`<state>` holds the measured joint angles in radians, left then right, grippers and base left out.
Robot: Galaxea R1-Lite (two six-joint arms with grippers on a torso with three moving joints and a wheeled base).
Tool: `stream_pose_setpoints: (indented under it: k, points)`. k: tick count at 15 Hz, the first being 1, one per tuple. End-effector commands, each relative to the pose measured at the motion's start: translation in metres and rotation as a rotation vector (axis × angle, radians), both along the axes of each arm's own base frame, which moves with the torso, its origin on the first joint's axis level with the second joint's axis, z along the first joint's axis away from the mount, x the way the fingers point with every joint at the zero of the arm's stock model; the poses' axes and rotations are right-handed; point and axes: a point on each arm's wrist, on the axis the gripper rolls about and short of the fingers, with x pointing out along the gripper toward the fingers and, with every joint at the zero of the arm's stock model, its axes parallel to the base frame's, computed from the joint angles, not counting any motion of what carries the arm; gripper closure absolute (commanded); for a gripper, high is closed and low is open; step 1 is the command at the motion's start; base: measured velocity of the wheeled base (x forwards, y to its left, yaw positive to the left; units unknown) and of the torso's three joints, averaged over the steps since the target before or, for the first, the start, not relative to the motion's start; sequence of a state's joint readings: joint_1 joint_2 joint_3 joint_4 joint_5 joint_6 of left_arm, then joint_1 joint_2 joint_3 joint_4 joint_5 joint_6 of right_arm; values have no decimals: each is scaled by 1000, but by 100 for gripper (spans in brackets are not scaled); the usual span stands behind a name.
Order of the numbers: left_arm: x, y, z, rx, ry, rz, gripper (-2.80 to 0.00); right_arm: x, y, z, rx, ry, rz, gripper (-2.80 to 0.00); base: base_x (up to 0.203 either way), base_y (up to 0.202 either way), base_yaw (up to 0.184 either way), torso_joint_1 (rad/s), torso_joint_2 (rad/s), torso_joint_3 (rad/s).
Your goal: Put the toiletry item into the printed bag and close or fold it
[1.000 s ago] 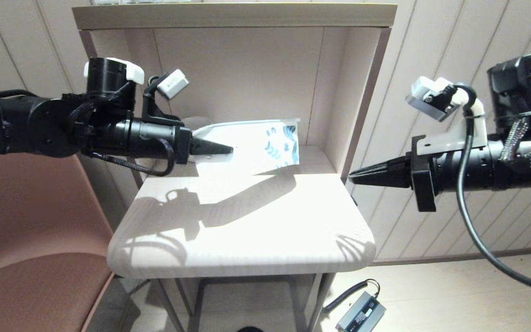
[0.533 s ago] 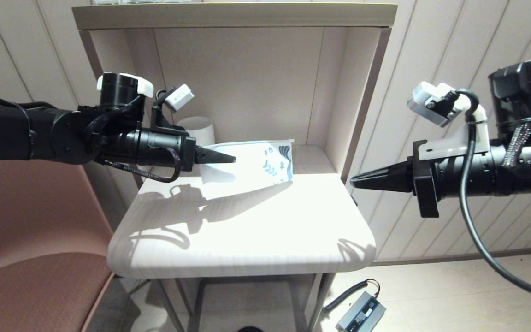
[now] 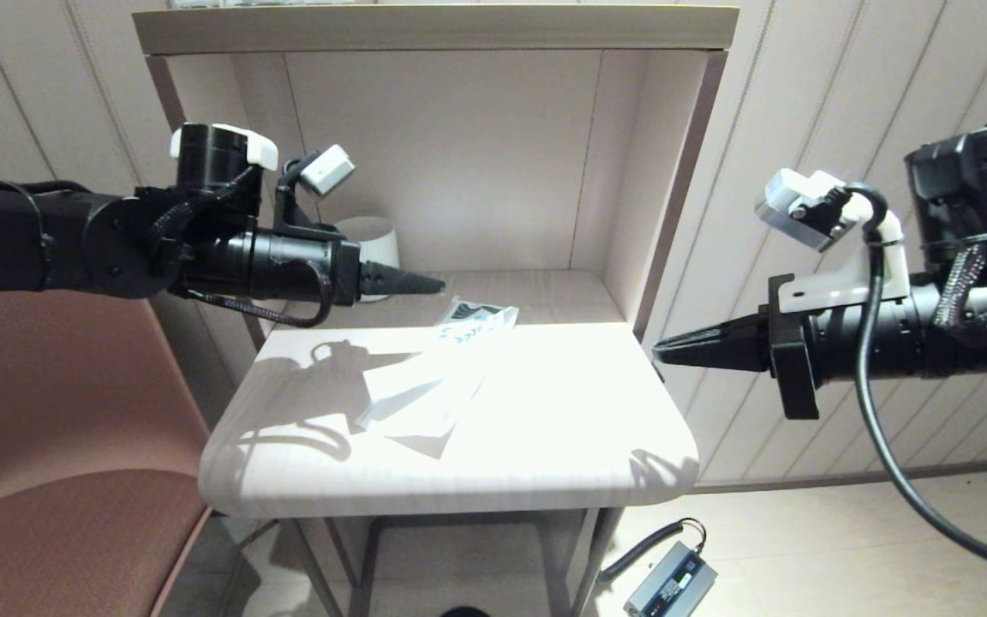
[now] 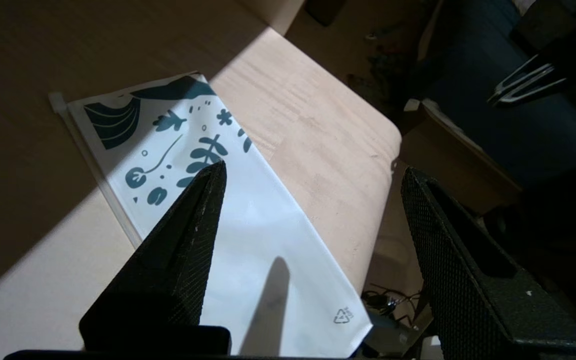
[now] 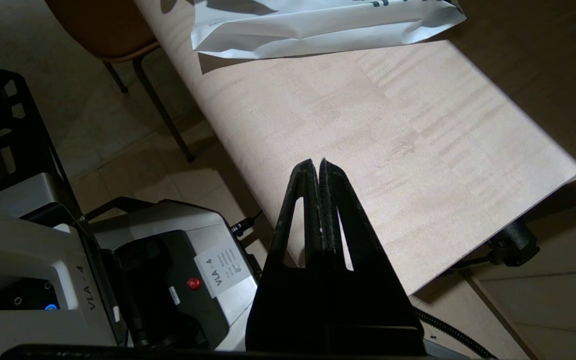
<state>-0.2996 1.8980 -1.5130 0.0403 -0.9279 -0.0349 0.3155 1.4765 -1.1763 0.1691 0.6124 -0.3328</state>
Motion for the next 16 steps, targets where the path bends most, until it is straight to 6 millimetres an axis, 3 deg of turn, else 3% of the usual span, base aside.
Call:
stream_pose_setpoints:
  k: [1, 3, 4, 5, 8, 11, 14, 16]
  points:
    - [-30, 10, 35, -39, -55, 7, -280, -4, -1, 2, 3, -6, 4, 0, 0, 0, 0, 0, 0, 0]
    - [-58, 6, 45, -46, -61, -26, -280, -8, -2, 2, 4, -6, 1, 0, 0, 0, 0, 0, 0, 0]
    - [-71, 7, 42, -41, -40, -39, 0, -12, -4, 3, 6, -10, -2, 0, 0, 0, 0, 0, 0, 0]
    - [-85, 9, 40, -36, -30, -48, 0, -20, -7, 6, 11, -26, -1, 0, 0, 0, 0, 0, 0, 0]
    - [-156, 32, 57, -52, -105, -60, 0, -53, -18, 22, 43, -94, -10, 0, 0, 0, 0, 0, 0, 0]
    - [-240, 65, 68, -34, -171, 39, 0, -107, -42, 38, 96, -132, -120, 0, 0, 0, 0, 0, 0, 0]
    - [-324, 103, 55, 10, -272, 255, 0, -177, -68, 38, 127, -98, -283, 0, 0, 0, 0, 0, 0, 0]
    - [-373, 127, 34, 67, -322, 449, 0, -213, -78, 20, 124, -57, -436, 0, 0, 0, 0, 0, 0, 0]
